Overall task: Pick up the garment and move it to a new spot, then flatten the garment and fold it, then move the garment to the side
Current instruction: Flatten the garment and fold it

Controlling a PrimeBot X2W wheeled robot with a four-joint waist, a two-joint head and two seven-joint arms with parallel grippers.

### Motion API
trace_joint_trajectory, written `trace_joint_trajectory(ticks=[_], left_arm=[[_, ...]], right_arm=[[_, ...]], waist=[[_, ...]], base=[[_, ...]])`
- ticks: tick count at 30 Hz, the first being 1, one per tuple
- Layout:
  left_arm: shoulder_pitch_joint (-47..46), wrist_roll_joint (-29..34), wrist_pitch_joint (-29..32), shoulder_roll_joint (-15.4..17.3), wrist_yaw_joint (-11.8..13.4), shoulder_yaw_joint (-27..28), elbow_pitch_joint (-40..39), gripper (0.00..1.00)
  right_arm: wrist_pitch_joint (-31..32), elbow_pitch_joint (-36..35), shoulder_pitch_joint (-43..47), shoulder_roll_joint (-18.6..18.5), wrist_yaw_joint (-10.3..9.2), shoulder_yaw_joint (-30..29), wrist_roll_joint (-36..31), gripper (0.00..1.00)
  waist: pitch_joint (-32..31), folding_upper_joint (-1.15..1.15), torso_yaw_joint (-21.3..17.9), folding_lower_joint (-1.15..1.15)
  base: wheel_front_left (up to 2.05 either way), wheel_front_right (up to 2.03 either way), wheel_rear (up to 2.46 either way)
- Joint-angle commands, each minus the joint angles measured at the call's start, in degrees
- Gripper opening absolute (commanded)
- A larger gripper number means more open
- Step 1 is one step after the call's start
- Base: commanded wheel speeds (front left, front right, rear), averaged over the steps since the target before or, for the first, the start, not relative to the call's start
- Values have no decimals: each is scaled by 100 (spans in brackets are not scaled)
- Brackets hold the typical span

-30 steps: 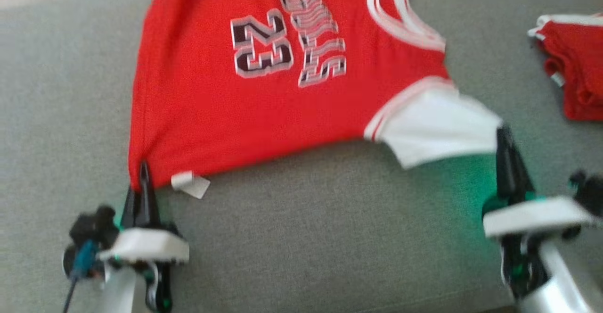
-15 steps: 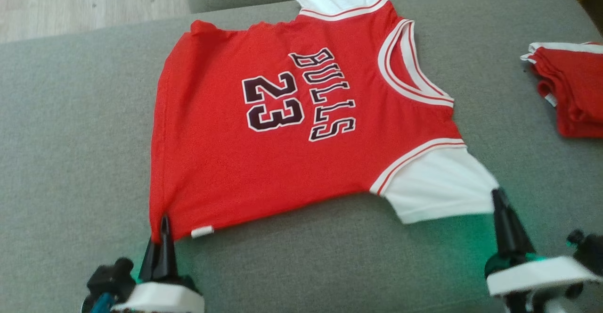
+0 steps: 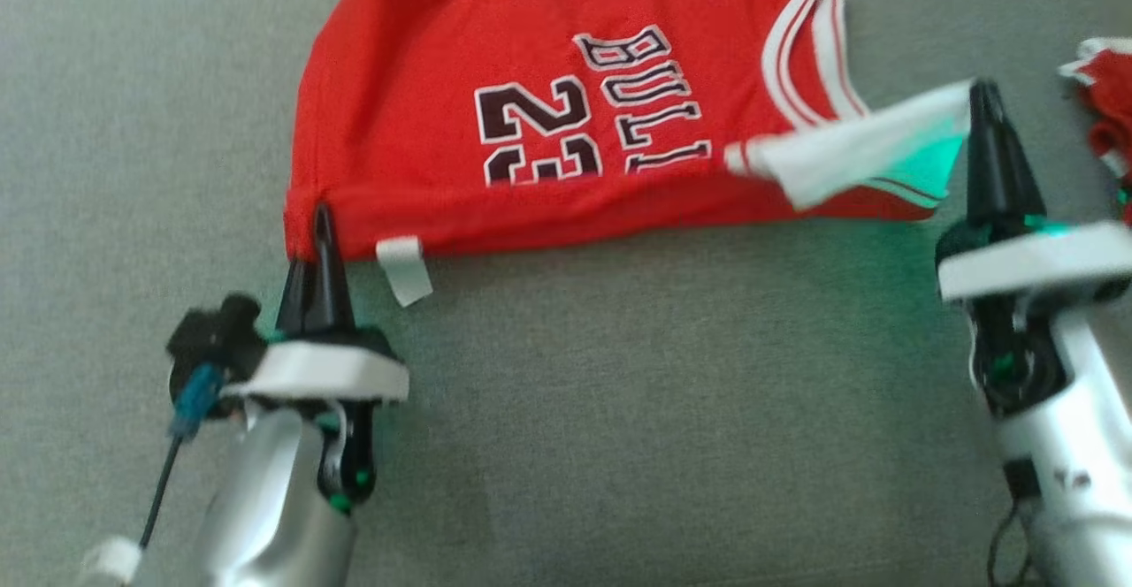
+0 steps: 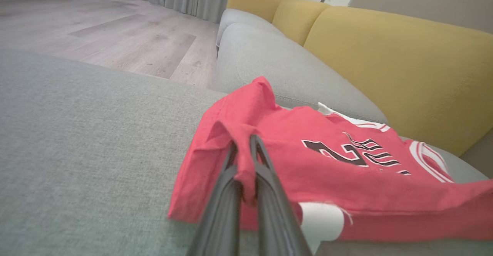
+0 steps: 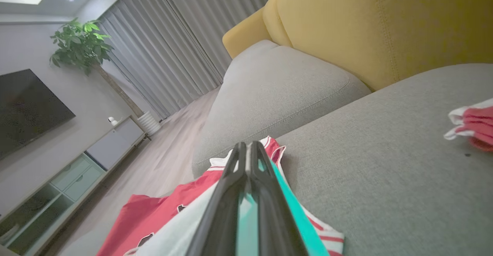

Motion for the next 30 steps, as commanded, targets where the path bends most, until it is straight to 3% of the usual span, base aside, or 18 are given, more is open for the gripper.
trace_joint_trajectory(ticks=[1,10,11,12,13,14,17,20,25,30], left_arm=[[-320,-40,-54,56,79,64,-21,0],[-1284,-256,-54,56,402,-143,722,0],[-1395,-330,-54,56,497,-179,911,5],[-1395,-330,-54,56,497,-179,911,5],[-1443,-350,-54,56,553,-175,961,46],[-1473,-353,-54,56,602,-156,986,100],[-1451,-91,-54,56,785,37,768,100],[-1180,494,-54,57,896,311,279,100],[-407,1318,-54,57,818,463,-306,100],[312,1622,-54,57,743,533,-454,100]], right_arm=[[48,68,-329,0,-4,97,-104,0],[72,1266,-1624,179,-4,364,-558,0],[-56,1593,-1847,224,-4,321,-684,30],[-56,1593,-1847,224,-4,321,-684,30],[-136,1726,-1953,241,-4,304,-774,100],[-227,1826,-2053,247,-4,288,-896,100],[-398,1880,-2246,200,-4,289,-1493,100],[-416,1392,-2129,236,-4,-98,-2230,100],[-419,713,-1249,524,-4,-549,-3240,100],[-419,579,-341,764,-4,-629,-3669,100]], waist=[[245,0,97,-1],[636,0,191,-1],[662,0,191,-1],[662,0,191,-1],[672,0,191,-1],[675,0,190,-1],[652,0,190,-1],[586,0,183,-1],[333,0,200,-1],[-27,0,207,-1]], base=[[0,0,0],[0,0,0],[0,0,0],[0,0,0],[0,0,0],[0,0,0],[0,0,0],[0,0,0],[0,0,0],[0,0,0]])
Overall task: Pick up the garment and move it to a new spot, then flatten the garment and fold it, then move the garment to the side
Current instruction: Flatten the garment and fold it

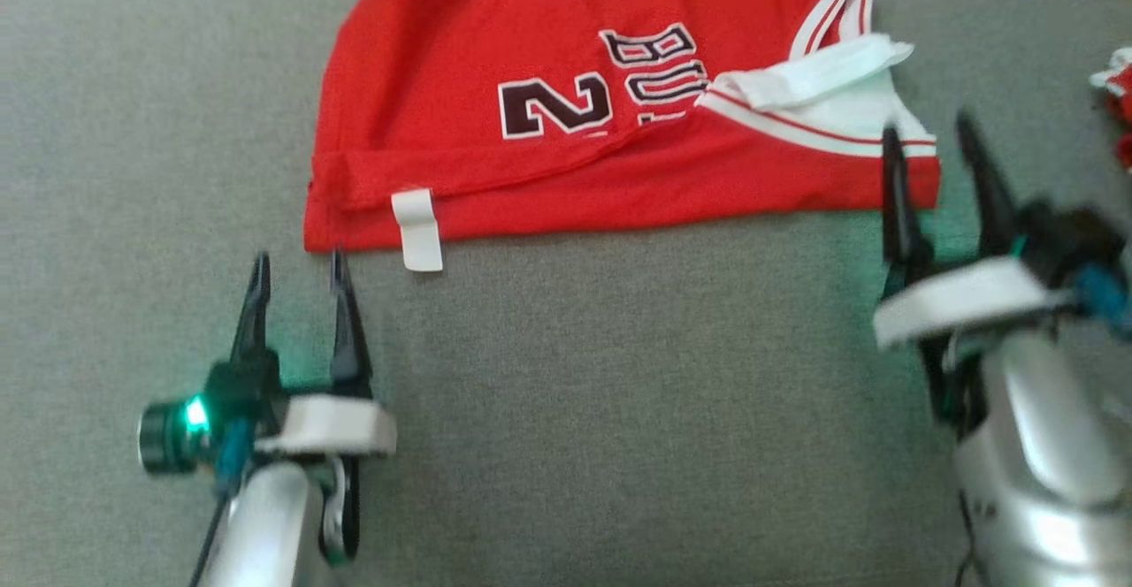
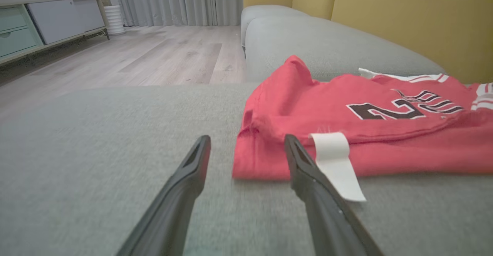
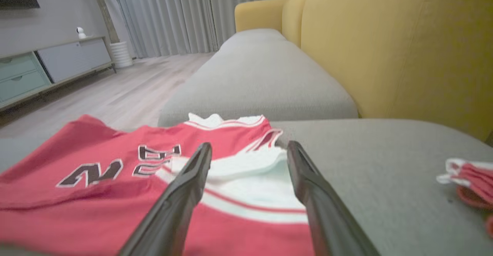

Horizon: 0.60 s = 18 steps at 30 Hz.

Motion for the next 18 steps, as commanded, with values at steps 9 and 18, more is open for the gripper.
trace_joint_trajectory(ticks=[9,18], left_arm=[[879,-105,-29,80,-90,147,-228,100],[1164,-193,-29,80,-71,113,-334,100]], right_arm=[[-61,-75,901,213,-4,84,-111,100],[-61,-7,1198,327,-4,46,-78,100]], waist=[[-731,0,-41,2],[-900,0,-90,2]], base=[[0,0,0],[0,0,0]])
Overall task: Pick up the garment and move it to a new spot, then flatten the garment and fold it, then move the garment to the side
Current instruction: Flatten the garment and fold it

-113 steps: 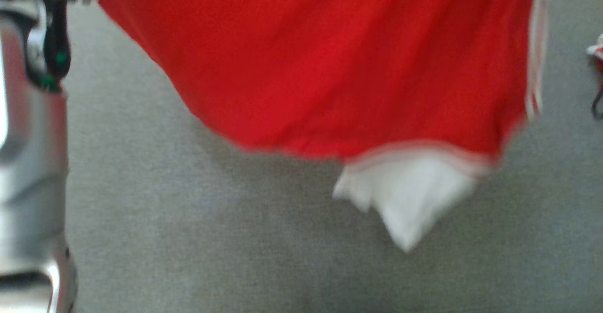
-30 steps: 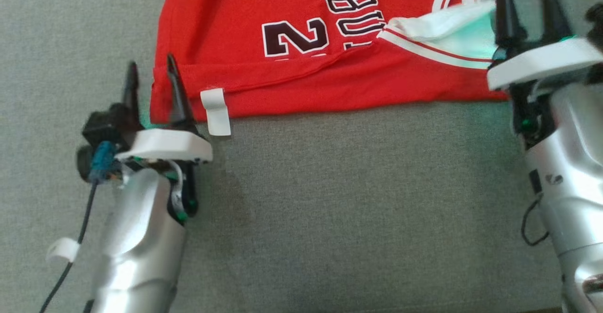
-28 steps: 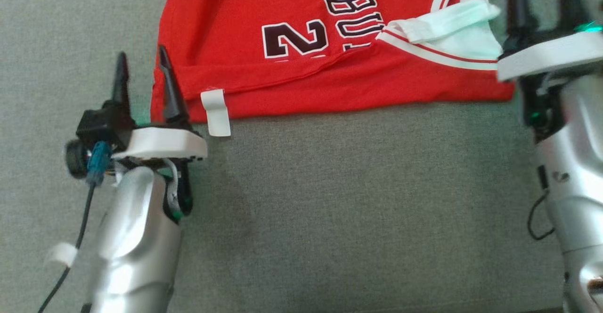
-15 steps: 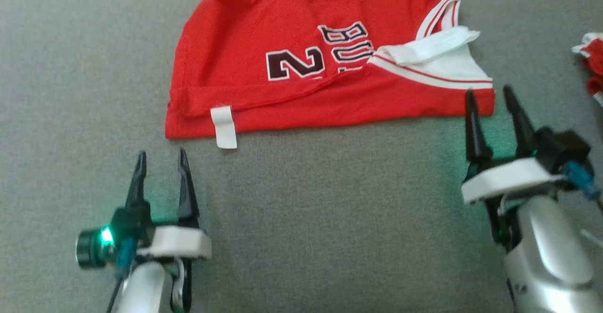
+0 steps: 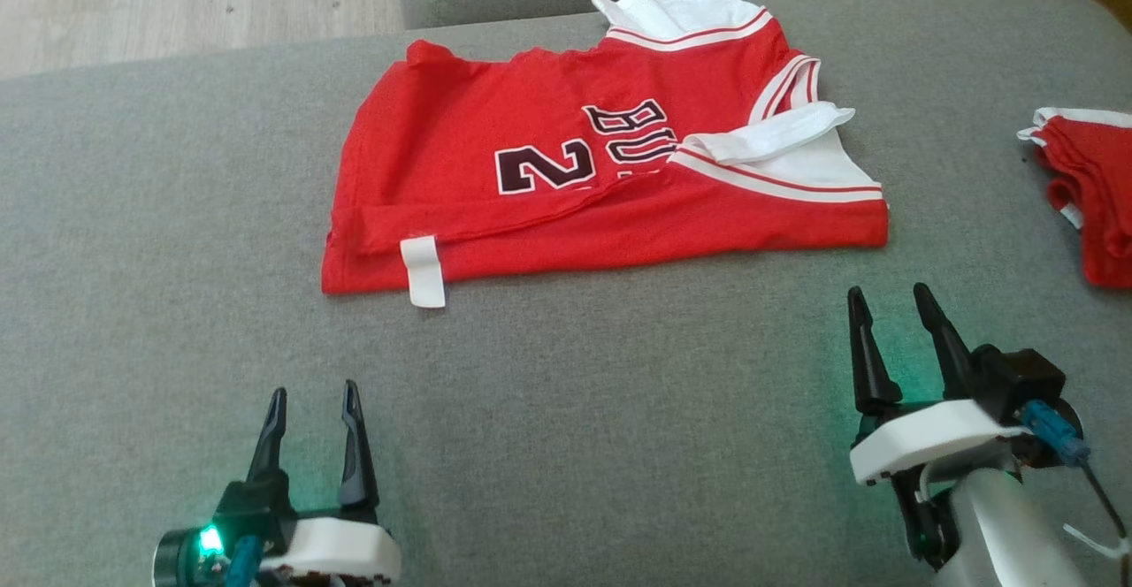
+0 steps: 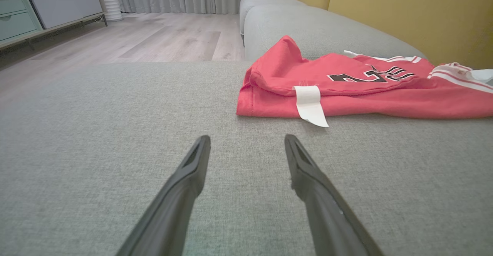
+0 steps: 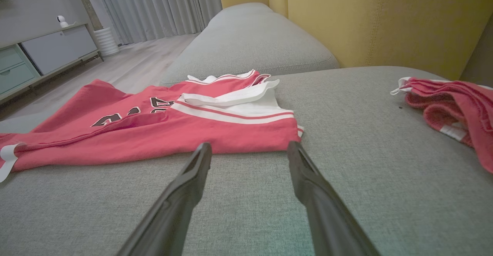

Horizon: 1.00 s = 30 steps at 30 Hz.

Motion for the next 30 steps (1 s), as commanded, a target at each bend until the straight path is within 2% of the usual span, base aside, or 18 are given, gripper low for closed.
trace_joint_trajectory(ticks=[1,9,12,18,27,28,30], left_arm=[[-167,-44,-30,55,9,152,-193,100],[-864,-294,-30,55,-171,156,21,100],[-1332,-399,-30,55,-279,184,366,100],[-1935,-494,-30,55,-317,486,1073,100],[-2351,-731,-30,54,-719,315,1900,100],[-2385,-758,-30,54,-756,271,1984,95],[-2446,-808,-30,54,-834,147,2145,51]], right_arm=[[-61,-149,-157,37,-4,150,-10,100],[-61,-202,-494,45,-4,254,5,100],[-61,-192,-709,48,-4,301,43,100],[-61,83,-1204,94,-4,197,-21,100],[-61,614,-1623,133,-4,-271,-227,100],[-61,749,-1673,134,-4,-305,-258,100],[-61,969,-1808,135,-4,-372,-267,100]], waist=[[34,0,0,1],[544,0,7,1],[834,0,-30,1],[1211,0,-208,1],[1392,0,-215,1],[1401,0,-208,1],[1416,0,-197,1]], base=[[0,0,0],[0,0,0],[0,0,0],[0,0,0],[0,0,0],[0,0,0],[0,0,0]])
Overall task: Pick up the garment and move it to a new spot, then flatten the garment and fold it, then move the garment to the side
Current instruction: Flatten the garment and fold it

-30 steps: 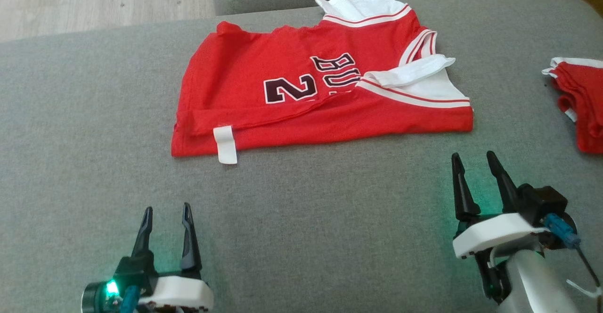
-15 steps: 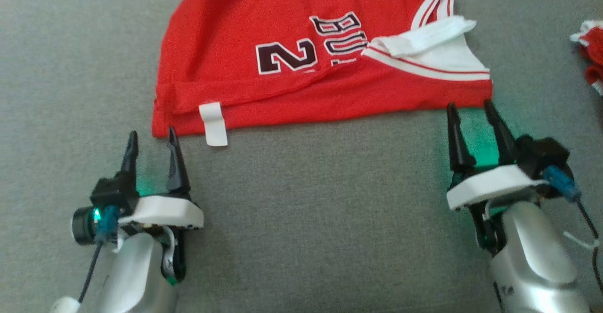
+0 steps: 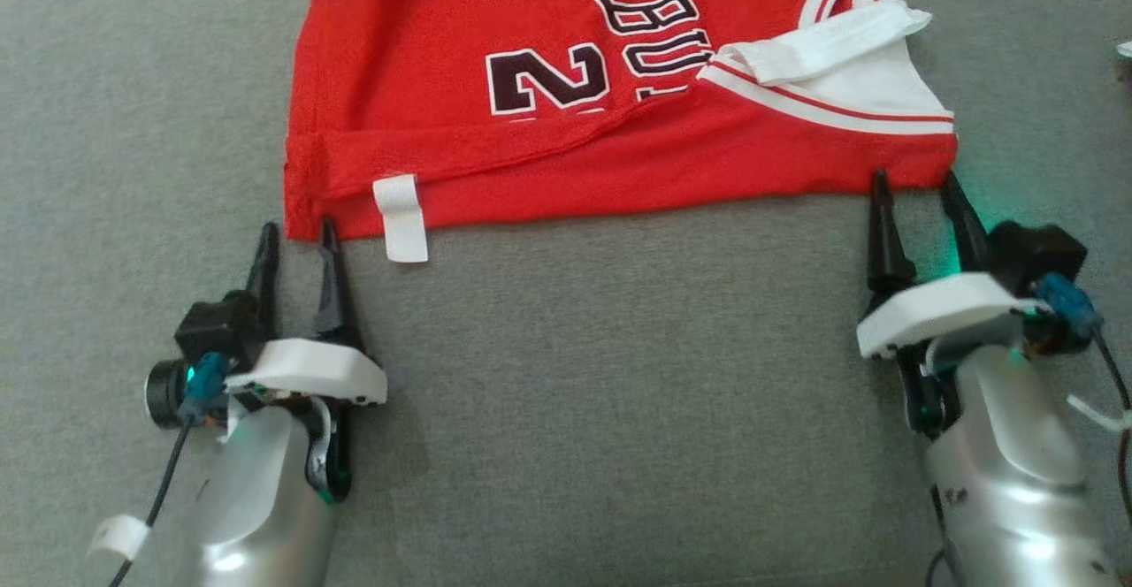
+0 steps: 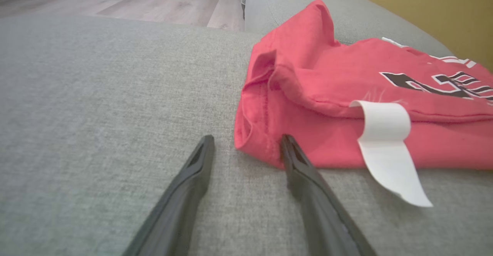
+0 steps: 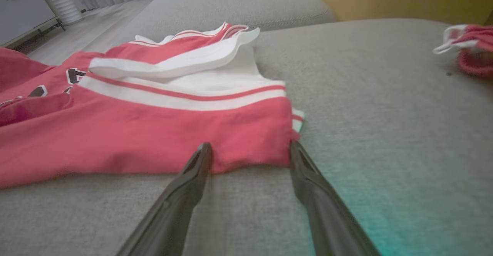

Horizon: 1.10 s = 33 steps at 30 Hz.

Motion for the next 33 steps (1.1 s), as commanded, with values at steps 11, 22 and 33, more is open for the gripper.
trace_joint_trajectory(ticks=[11,22,33], left_arm=[[-256,-283,93,69,-302,-414,605,0],[-197,-244,93,69,-354,-479,388,0],[-200,-118,93,69,-354,-80,-531,0]], right_arm=[[-62,642,-655,60,-4,-265,143,100],[-62,1007,-735,61,-4,-274,228,0],[-62,333,-661,61,-4,65,830,0]], waist=[[73,-1,114,1],[32,-1,140,1],[-297,-1,204,1]], base=[[0,0,0],[0,0,0],[0,0,0]])
